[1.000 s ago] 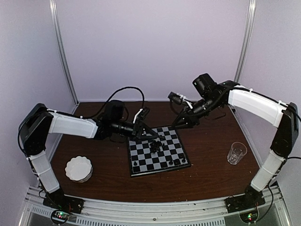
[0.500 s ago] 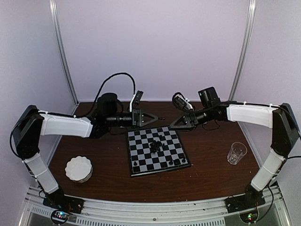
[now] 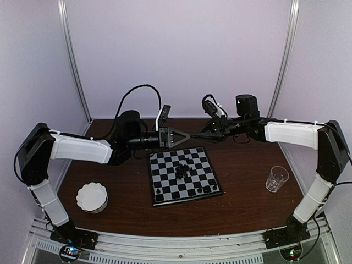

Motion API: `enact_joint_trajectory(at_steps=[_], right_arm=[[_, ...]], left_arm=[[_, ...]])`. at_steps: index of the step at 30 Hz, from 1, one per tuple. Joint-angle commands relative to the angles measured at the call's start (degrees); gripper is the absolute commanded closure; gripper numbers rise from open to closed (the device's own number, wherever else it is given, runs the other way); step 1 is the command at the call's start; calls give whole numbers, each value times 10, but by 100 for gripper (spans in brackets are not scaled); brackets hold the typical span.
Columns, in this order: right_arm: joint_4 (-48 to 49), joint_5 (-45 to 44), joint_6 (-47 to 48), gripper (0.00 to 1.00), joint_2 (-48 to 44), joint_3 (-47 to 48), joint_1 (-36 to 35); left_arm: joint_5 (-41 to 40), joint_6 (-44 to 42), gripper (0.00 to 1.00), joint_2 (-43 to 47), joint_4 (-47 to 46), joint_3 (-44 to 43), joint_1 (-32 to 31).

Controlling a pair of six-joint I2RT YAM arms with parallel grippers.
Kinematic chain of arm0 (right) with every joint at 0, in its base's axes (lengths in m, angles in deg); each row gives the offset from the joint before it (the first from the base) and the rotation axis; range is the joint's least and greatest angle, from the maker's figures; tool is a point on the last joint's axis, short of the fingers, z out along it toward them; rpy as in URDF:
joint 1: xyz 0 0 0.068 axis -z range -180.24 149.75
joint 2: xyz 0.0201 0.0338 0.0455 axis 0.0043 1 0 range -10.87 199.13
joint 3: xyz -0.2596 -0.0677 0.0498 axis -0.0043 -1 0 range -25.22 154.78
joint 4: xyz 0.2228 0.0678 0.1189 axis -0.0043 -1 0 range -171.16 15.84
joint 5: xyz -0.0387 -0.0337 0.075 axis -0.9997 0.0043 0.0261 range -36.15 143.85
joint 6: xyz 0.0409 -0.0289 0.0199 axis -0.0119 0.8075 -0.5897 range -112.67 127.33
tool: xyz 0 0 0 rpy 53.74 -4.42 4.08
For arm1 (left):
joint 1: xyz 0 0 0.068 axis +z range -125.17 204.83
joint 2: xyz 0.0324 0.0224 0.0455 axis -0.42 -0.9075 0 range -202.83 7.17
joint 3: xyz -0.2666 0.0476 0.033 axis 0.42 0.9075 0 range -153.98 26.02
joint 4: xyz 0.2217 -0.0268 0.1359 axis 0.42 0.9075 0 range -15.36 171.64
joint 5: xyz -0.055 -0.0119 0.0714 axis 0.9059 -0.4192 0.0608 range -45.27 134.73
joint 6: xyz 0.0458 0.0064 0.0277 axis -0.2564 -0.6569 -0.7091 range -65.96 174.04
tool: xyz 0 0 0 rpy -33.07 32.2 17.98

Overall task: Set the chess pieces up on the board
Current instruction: Pass from the left arm to the right

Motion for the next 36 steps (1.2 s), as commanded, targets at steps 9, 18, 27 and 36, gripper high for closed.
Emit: enact_joint_trajectory(at_steps=[9, 18, 27, 36], right_arm=[[25, 6, -11, 74, -2, -1, -12], [11, 0, 11, 87, -5, 0, -13], [-341, -94, 318, 91, -23, 90, -12], [-574, -291, 555, 91, -23, 175, -51]], left_arm=[[-7, 23, 90, -24, -73, 6, -1], [-5, 25, 89, -30, -74, 9, -1], [0, -27, 58, 10, 18, 21, 7], [-10, -199, 54, 123, 333, -32, 68]])
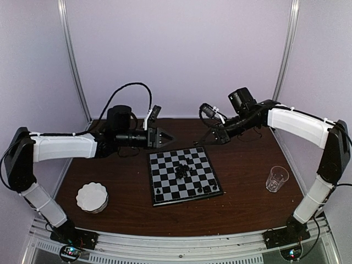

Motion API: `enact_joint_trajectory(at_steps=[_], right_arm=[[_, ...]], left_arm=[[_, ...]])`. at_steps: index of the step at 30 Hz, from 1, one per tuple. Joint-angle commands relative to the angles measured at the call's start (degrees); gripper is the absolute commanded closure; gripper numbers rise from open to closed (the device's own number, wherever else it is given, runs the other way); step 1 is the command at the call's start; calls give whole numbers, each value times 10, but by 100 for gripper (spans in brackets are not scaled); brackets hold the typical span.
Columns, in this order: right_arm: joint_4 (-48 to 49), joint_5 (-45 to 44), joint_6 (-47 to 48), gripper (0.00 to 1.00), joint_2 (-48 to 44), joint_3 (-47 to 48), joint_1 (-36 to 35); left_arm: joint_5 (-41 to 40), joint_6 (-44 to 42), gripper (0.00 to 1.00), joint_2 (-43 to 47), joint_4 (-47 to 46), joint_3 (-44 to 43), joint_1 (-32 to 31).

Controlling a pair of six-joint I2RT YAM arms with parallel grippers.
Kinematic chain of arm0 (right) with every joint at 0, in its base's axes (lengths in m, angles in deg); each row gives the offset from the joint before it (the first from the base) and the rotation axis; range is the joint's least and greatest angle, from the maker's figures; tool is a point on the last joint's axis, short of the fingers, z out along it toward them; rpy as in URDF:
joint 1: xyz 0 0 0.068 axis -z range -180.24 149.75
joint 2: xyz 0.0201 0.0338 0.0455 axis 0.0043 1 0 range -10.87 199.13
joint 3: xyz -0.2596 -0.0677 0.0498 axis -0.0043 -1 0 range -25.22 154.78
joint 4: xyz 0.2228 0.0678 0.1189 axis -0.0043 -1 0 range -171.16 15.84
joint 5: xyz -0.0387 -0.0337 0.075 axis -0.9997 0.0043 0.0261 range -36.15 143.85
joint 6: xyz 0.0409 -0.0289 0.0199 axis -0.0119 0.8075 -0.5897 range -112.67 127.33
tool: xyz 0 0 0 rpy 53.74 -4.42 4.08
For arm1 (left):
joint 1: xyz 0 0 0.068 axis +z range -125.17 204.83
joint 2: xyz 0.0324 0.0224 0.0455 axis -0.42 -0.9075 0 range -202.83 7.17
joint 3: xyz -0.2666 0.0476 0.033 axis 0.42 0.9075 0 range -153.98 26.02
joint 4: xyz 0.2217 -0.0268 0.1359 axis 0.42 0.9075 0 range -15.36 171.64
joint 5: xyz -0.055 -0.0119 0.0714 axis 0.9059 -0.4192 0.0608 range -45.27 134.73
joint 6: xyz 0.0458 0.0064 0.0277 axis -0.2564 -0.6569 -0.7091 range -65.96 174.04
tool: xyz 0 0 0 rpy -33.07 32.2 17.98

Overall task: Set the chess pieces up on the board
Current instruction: Pass from the left arm to the right, then place the queen at d8.

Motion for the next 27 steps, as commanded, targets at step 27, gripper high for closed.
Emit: enact_joint_trajectory(at_steps=[27], right_arm=[[-295, -540, 338, 94, 179, 144, -282]], left_arm=[[-205, -193, 52, 186, 287, -8, 139]])
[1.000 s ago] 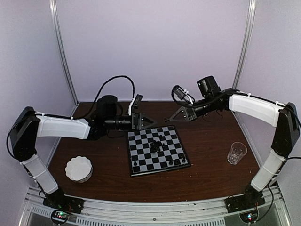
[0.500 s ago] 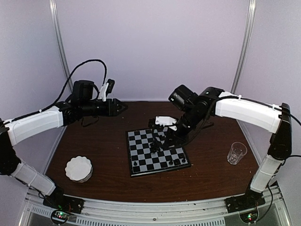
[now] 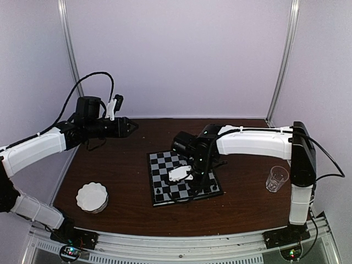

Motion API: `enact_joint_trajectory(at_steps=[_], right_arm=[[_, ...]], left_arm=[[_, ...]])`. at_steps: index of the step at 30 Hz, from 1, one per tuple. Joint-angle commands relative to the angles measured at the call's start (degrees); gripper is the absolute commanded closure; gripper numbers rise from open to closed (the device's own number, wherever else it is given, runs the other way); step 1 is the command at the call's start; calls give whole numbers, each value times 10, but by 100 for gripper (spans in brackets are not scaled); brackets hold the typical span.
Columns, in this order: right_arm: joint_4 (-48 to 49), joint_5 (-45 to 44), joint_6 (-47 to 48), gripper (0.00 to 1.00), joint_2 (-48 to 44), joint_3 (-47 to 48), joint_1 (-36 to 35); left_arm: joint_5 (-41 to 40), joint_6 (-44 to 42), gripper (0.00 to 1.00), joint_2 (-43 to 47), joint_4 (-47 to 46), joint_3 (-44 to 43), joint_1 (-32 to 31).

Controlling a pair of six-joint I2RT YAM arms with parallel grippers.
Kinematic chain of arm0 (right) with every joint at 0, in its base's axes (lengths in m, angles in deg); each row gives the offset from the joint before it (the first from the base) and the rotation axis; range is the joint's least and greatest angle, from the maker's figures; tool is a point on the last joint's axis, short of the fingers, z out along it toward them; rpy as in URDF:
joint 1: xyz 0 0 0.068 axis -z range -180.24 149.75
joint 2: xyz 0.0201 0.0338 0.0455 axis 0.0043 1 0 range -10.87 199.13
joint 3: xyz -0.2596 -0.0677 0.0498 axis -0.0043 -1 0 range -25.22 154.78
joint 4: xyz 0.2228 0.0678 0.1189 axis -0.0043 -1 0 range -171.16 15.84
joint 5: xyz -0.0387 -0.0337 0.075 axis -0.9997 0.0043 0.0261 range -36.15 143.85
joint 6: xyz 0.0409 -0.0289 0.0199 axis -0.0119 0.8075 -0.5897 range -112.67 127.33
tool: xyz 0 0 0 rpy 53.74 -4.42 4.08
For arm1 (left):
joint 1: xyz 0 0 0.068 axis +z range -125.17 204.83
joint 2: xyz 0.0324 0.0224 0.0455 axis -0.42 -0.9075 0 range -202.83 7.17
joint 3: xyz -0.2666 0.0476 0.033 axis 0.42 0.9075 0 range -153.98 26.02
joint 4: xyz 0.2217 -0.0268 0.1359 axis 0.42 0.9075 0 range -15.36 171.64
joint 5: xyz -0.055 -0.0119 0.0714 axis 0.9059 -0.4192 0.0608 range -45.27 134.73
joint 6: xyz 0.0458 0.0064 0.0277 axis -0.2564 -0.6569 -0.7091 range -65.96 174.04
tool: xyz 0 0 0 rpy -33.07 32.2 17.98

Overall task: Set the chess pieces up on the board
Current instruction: Place the queen at d8.

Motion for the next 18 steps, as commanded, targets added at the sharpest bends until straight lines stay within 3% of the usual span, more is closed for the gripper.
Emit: enact_joint_trajectory(at_steps=[1, 18], right_arm=[[-16, -30, 6, 94, 8, 23, -2], [-24, -38, 2, 92, 54, 40, -6]], left_arm=[[12, 2, 52, 7, -17, -1, -1], [13, 2, 52, -1, -16, -1, -1]])
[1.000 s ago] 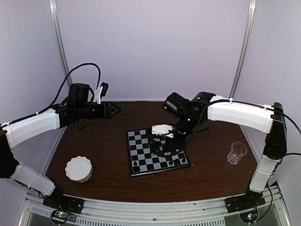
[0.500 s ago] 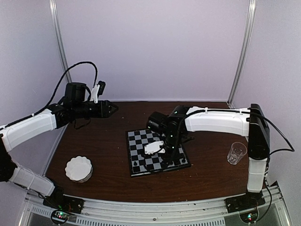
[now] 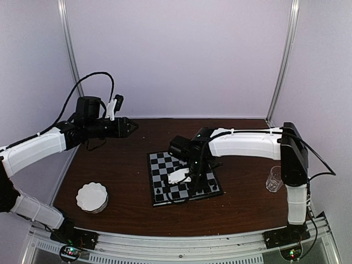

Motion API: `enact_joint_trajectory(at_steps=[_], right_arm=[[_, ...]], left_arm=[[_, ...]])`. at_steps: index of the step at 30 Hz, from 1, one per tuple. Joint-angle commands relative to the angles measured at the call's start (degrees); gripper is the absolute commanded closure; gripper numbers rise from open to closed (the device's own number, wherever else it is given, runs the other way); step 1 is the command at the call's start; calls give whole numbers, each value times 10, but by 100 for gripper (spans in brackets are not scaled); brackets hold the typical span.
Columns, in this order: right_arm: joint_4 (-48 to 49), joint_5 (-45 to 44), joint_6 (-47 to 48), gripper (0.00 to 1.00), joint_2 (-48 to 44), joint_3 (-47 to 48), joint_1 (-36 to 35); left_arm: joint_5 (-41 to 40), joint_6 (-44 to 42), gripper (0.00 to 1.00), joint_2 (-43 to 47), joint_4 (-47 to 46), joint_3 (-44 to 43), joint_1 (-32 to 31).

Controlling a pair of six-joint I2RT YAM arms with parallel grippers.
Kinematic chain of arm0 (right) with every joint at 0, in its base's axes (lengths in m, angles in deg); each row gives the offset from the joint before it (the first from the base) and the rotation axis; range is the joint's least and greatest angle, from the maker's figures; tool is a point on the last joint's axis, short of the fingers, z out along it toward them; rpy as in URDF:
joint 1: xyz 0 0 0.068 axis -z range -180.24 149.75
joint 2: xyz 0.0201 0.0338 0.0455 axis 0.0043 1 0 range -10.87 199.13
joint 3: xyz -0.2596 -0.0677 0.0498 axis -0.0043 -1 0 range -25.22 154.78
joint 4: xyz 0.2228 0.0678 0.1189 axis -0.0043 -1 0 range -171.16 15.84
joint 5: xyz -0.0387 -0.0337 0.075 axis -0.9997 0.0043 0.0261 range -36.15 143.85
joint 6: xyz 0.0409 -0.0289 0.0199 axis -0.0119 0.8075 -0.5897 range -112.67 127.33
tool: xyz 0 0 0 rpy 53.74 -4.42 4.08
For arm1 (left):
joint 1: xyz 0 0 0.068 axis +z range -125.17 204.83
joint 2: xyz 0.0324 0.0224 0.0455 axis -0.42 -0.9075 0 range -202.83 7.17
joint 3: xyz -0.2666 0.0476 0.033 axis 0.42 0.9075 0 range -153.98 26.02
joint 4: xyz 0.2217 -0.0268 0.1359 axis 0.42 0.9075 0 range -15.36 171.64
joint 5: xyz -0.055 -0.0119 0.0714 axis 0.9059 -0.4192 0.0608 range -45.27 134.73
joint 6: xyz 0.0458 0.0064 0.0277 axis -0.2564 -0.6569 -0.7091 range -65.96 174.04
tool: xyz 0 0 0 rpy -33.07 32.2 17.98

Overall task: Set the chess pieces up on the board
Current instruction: Place the queen at d8.

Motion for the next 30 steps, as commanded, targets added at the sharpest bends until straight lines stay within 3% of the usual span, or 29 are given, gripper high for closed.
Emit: enact_joint_trajectory(at_steps=[1, 30], right_arm=[[-7, -15, 2, 92, 10, 16, -4], [4, -31, -5, 82, 33, 19, -4]], left_arm=[[8, 2, 52, -1, -16, -1, -1], [27, 5, 52, -6, -18, -1, -1]])
